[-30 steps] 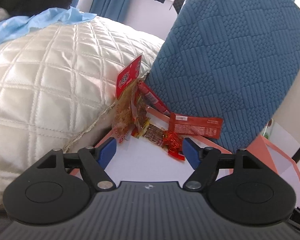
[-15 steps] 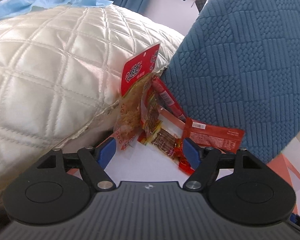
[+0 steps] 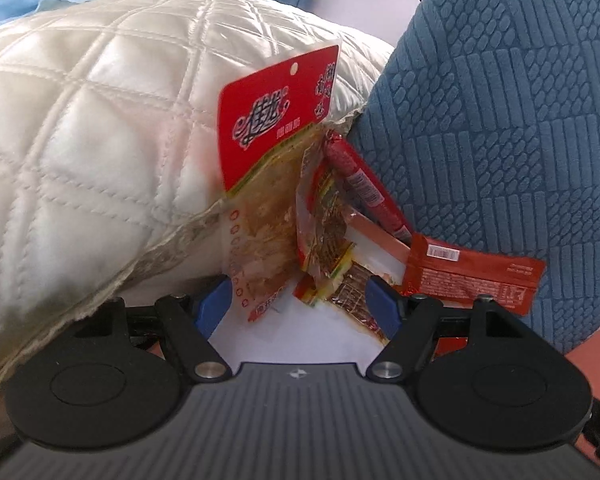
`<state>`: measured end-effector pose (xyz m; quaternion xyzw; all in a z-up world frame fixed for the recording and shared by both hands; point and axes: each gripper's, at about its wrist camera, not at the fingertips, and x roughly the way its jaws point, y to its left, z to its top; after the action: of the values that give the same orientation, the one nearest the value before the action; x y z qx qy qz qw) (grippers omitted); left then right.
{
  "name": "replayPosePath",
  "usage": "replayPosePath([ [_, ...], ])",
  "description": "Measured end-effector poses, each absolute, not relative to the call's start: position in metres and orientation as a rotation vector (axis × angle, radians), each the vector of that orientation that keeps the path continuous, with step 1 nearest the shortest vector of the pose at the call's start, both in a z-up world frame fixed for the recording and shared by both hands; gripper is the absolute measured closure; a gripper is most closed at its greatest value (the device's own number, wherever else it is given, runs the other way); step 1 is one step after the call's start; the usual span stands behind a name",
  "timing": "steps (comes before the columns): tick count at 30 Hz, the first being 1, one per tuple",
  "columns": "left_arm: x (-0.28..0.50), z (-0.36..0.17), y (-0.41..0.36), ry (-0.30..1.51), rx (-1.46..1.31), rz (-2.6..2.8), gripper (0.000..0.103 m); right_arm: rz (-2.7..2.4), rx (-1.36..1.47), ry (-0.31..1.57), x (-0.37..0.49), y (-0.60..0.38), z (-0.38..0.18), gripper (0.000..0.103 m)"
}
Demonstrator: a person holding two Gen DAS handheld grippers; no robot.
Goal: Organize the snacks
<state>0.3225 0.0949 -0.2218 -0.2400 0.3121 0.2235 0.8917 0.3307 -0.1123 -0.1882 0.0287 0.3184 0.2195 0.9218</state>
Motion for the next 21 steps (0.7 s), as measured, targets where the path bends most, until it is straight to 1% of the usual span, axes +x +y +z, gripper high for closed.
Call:
replayPosePath([
  [4, 0.329, -0.225, 0.092, 0.653, -0.46, 0.47, 0.025, 0.466, 0.083, 0.677, 0.348, -0.107, -0.19, 0.064],
  [5, 0.329, -0.225, 0.09, 0.654, -0.45, 0.476, 0.025, 0.475, 0.089, 0.687, 0.353, -0.104, -0.191, 0.057],
  [6, 0.328, -0.225, 0.088, 0.658, -0.444, 0.485, 0.025, 0.482, 0.096, 0.692, 0.357, -0.102, -0.192, 0.043],
  [8, 0.324, -0.222, 0.086, 0.659, -0.436, 0.503, 0.025, 0.491, 0.106, 0.693, 0.363, -0.097, -0.194, 0.032],
  [9, 0.322, -0.221, 0.086, 0.653, -0.43, 0.5, 0.025, 0.498, 0.101, 0.698, 0.367, -0.093, -0.195, 0.034],
  [21, 0.333, -0.226, 0.084, 0.654, -0.373, 0.51, 0.025, 0.557, 0.081, 0.765, 0.405, -0.069, -0.213, 0.033],
])
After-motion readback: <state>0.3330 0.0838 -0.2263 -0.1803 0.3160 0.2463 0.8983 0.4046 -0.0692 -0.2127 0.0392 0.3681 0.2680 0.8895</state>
